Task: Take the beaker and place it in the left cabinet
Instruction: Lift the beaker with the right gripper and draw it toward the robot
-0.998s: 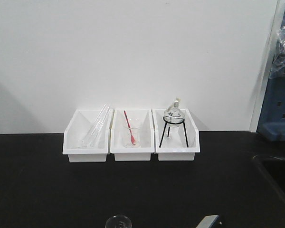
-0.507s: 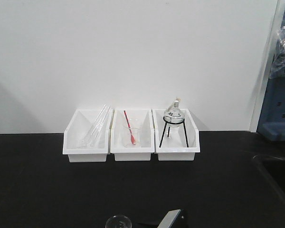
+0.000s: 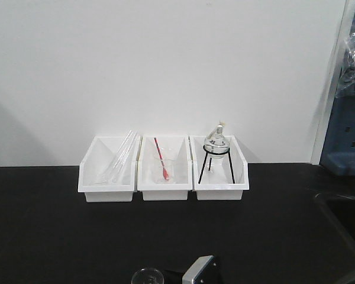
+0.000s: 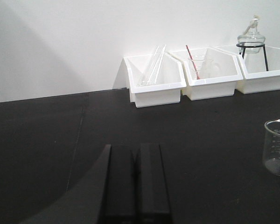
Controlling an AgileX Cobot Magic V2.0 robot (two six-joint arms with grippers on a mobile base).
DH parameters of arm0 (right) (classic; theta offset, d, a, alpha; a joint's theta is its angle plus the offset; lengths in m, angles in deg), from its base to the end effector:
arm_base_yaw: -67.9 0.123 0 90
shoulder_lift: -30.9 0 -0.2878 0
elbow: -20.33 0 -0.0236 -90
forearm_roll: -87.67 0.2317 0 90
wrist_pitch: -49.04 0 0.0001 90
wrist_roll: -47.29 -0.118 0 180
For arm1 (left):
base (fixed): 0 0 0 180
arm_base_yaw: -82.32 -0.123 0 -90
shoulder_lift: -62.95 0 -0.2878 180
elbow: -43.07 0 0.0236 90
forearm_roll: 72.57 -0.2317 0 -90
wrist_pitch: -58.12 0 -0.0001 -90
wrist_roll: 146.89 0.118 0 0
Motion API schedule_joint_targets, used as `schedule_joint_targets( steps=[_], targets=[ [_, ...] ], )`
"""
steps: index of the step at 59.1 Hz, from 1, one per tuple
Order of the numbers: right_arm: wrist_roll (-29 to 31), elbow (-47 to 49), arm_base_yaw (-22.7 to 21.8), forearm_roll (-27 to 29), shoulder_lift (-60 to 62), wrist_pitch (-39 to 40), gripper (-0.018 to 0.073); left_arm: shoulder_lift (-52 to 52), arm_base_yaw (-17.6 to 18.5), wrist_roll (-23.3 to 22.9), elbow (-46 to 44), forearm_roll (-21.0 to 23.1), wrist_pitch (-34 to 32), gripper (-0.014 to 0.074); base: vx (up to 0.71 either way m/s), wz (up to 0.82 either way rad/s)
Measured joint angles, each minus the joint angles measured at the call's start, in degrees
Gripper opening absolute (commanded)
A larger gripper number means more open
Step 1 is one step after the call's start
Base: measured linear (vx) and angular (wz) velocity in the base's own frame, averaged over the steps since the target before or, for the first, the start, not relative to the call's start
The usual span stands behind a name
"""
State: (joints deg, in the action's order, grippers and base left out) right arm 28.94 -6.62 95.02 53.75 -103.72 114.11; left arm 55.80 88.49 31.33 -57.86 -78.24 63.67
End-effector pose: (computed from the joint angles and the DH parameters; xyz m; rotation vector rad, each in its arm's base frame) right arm 0.3268 0.2344 0.0963 -0.7637 1.6407 0.8373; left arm 0.0618 -0.0055 0.1940 0.1326 1.5958 -0.0236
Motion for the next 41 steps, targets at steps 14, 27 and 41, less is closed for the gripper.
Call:
schedule_joint_targets(
  steps=[14, 27, 41],
  targets=[
    [-4.0, 4.6, 0.0, -0.3, -3.6, 0.1, 0.0581, 0.0, 0.0, 0.0, 0.0, 0.0, 0.0, -0.0008, 0.0, 0.0],
    [-4.6, 8.2, 1.2, 0.0, -6.0, 0.1, 0.0489, 0.0, 0.0, 0.0, 0.0, 0.0, 0.0, -0.0008, 0.0, 0.0],
    [-4.5, 9.3, 3.2, 2.1, -6.3, 0.0, 0.0046, 0.0, 0.0, 0.0, 0.0, 0.0, 0.0, -0.0008, 0.0, 0.0]
  ],
)
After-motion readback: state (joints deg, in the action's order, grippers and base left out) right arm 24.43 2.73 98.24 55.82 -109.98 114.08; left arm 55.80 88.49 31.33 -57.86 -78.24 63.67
